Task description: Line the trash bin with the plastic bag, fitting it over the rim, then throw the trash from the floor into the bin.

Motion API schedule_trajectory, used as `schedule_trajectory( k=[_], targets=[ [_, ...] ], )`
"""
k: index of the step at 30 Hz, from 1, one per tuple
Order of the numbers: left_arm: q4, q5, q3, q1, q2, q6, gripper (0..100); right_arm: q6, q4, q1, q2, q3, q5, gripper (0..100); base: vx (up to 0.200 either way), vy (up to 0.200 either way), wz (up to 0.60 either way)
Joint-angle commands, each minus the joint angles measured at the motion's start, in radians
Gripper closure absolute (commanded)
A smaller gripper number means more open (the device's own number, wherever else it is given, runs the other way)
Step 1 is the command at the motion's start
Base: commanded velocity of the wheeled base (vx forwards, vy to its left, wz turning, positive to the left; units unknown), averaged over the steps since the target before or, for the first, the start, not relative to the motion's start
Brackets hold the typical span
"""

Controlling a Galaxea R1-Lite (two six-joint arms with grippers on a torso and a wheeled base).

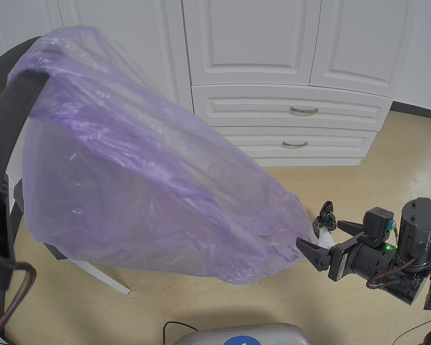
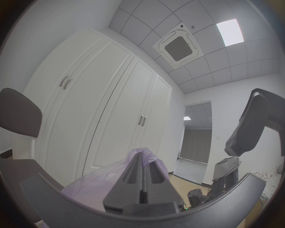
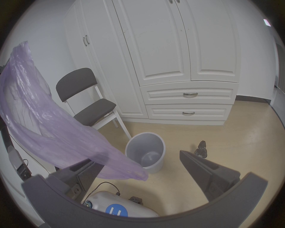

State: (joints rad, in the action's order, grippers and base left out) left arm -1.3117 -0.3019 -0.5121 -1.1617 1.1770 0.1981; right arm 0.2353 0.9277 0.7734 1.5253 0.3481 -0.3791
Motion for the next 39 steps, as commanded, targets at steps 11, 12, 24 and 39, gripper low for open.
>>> schedule_trajectory(
  k=[11, 12, 24, 39],
  targets=[
    [-0.006, 0.047, 0.001, -0.009, -0.025, -0.009, 100, 0.167, 0.0, 0.046, 0.01, -0.011, 0.155, 0, 0.0, 0.0, 0.0],
    [-0.006, 0.047, 0.001, -0.009, -0.025, -0.009, 100, 0.167, 0.0, 0.046, 0.01, -0.011, 0.155, 0, 0.0, 0.0, 0.0],
    [-0.073, 0.046, -0.054, -0.053, -0.033, -0.011, 100, 0.271, 0.002, 0.156, -0.057, -0.012, 0.224, 0, 0.0, 0.0, 0.0],
    [-0.078, 0.046, -0.082, -0.055, -0.033, -0.022, 100, 0.318, 0.149, 0.164, 0.033, -0.029, 0.223, 0, 0.0, 0.0, 0.0]
  ],
)
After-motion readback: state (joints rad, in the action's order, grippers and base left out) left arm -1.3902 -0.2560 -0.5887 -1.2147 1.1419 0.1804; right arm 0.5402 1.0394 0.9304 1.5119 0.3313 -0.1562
